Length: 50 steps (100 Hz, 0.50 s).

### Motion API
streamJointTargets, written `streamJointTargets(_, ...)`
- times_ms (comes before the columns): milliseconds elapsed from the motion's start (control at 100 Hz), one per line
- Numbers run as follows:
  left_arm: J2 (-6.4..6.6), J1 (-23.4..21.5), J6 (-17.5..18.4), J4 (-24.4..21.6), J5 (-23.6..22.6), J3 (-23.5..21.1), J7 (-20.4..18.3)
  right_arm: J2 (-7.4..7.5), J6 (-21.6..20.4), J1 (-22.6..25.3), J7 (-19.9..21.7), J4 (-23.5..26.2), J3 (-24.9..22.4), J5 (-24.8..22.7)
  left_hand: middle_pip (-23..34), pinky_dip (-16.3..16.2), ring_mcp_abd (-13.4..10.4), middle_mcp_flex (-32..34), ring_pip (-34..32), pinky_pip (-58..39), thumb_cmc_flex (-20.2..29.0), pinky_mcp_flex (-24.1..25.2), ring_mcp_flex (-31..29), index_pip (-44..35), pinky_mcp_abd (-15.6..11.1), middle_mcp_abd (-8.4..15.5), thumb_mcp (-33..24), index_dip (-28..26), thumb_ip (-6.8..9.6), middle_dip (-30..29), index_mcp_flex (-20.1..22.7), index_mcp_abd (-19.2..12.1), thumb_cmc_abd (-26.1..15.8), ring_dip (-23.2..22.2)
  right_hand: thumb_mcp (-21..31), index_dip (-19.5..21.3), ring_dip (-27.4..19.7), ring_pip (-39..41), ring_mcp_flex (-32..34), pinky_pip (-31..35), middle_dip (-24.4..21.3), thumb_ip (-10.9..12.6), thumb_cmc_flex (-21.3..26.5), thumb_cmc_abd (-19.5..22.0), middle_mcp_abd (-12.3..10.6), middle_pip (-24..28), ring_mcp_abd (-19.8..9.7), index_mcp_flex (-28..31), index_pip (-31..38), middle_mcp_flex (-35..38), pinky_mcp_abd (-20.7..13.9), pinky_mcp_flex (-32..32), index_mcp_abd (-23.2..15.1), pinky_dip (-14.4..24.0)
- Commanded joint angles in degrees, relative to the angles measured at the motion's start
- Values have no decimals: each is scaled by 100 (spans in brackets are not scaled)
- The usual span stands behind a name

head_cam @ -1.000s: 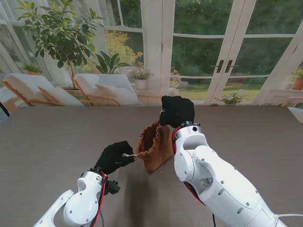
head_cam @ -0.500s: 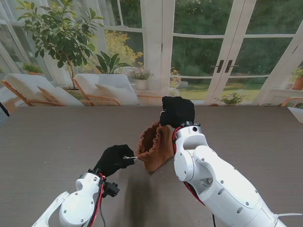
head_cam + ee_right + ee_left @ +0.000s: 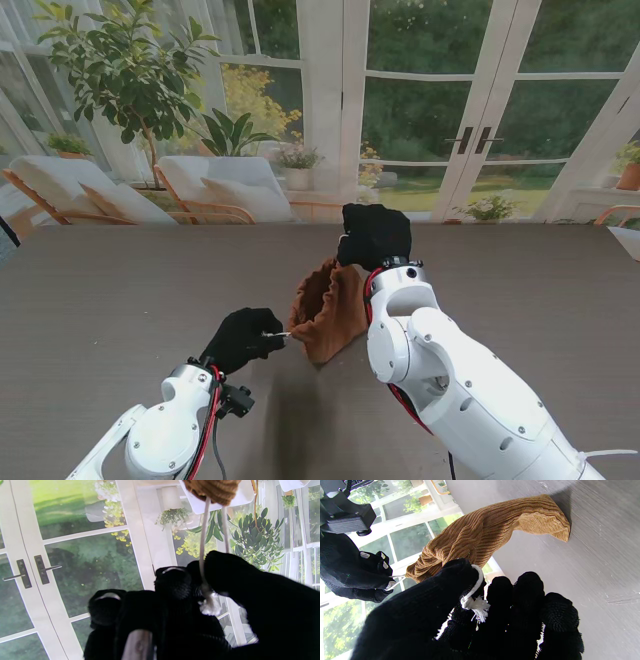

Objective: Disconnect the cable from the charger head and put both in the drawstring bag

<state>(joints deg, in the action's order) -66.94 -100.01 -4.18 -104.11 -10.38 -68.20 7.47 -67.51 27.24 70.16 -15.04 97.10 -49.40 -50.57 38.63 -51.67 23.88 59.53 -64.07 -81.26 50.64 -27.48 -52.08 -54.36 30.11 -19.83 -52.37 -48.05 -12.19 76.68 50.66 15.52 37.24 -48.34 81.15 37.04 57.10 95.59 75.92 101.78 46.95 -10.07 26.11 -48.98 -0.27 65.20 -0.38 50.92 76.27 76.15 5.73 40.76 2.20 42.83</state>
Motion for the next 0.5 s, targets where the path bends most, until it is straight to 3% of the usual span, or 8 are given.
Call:
streamJointTargets(0, -3, -4, 44, 8, -71, 0, -146, -25, -47, 26, 42, 3, -4, -2, 270, -52, -88, 154, -380, -168, -157, -101, -369, -750, 142, 102, -304, -432, -290, -38, 523, -144, -481, -166, 630, 307, 103, 304, -9, 515, 85, 287, 407, 112, 380, 305, -1329, 84, 239, 700, -252, 2645, 814, 166)
streamJointTargets(280, 34, -11, 244, 2, 19, -35, -307, -16, -158, 31, 33, -48, -40, 21, 475, -1, -321, 219, -575, -238, -550, -149, -468, -906, 15, 317, -465, -731, -339, -35, 728, -386, -717, -255, 626, 311, 103, 304, -9, 512, 84, 284, 391, 110, 371, 299, -1329, 83, 241, 699, -253, 2644, 793, 165)
streamJointTargets(490, 36, -37, 406, -7, 253, -119, -378, 58, -490, -12, 227, -93, -178, 16, 507, 13, -387, 241, -648, -279, -640, -140, -460, -920, -84, 386, -509, -811, -345, -27, 775, -453, -771, -296, 638, 305, 103, 302, -9, 506, 88, 283, 368, 97, 360, 300, -1335, 97, 232, 699, -254, 2644, 753, 163)
